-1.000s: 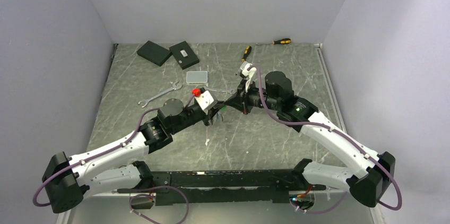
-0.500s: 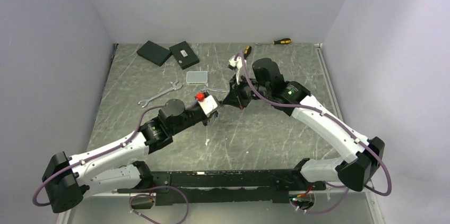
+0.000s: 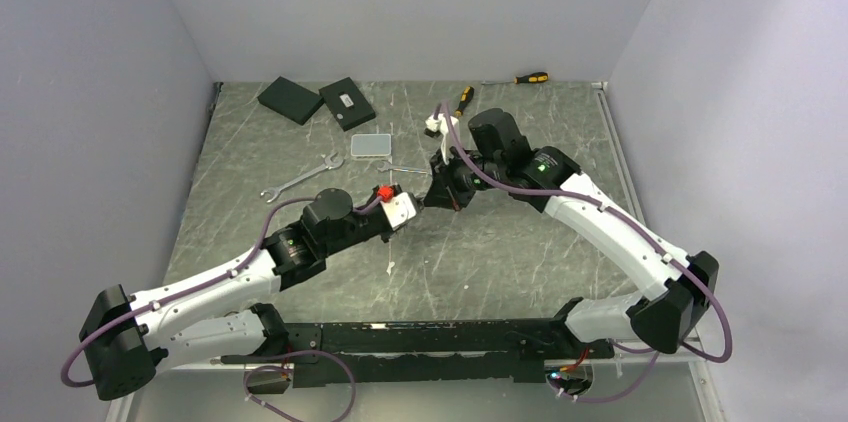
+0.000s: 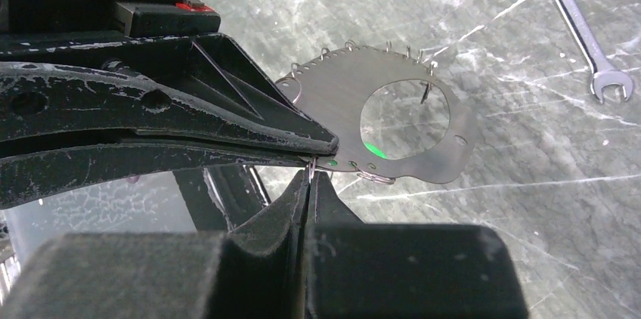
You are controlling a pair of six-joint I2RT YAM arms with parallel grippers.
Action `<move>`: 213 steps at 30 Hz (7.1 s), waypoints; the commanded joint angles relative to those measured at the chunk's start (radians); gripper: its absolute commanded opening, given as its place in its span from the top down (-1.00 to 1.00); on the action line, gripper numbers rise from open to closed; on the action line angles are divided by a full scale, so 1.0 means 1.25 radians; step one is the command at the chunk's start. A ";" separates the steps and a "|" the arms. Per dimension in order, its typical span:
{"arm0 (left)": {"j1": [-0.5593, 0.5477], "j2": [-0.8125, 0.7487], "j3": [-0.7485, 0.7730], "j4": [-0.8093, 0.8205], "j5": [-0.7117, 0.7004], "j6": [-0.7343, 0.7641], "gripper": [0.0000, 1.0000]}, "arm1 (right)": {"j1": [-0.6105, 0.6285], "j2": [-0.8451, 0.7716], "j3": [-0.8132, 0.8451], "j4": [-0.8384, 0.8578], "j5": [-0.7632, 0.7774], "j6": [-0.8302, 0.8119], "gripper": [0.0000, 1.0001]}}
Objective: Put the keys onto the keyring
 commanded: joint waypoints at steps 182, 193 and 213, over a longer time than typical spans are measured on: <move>0.273 -0.279 0.137 -0.488 -0.432 -0.188 -0.98 | 0.017 0.294 -0.168 0.195 0.408 -0.018 1.00; 0.278 -0.269 0.135 -0.483 -0.433 -0.183 -0.98 | -0.007 0.248 -0.243 0.173 0.473 0.046 -0.10; 0.279 -0.127 0.115 -0.446 -0.357 -0.211 -0.99 | -0.006 -0.126 -0.303 0.699 0.631 0.109 -0.99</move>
